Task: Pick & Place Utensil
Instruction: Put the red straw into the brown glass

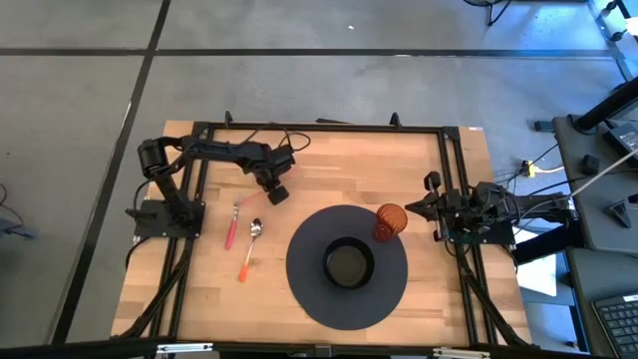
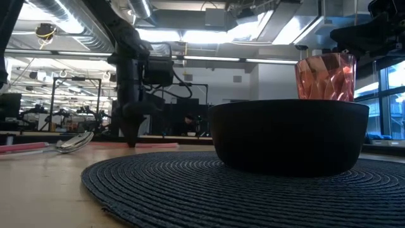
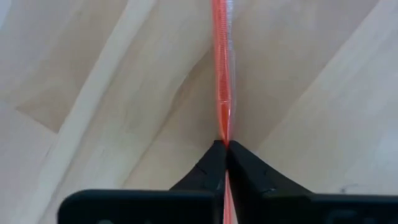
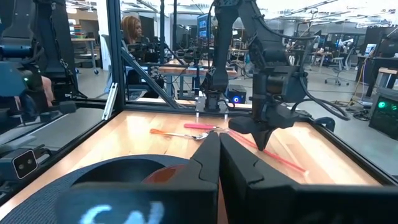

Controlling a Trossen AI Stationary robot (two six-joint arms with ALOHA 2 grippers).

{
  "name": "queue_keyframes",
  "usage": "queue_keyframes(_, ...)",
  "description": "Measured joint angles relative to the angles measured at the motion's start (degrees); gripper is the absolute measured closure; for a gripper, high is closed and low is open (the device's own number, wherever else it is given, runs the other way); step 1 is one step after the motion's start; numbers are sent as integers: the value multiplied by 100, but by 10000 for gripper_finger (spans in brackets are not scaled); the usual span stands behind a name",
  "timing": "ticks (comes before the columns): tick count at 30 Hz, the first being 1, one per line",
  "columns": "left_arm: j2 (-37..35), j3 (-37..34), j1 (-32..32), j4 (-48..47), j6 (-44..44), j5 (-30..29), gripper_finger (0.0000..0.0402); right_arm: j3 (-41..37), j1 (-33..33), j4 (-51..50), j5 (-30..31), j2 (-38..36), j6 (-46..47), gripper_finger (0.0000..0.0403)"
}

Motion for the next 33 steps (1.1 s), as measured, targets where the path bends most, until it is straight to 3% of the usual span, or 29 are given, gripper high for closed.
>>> queue_keyframes(9, -291, 133, -299, 283, 188, -354, 399, 2, 0, 2, 5, 0, -2, 400)
queue_keyframes(16, -1183, 178, -646, 1141, 329, -199, 400, 2, 0, 0, 6, -1, -3, 400)
queue_keyframes(24, -1839, 195, -1526, 4067, 1062, 823, 400, 2, -2, 0, 6, 0, -18, 400)
queue_keyframes(33, -1595, 202, -2670, 7529, 2075, 1203, 400, 2, 0, 2, 254, -2, -2, 400)
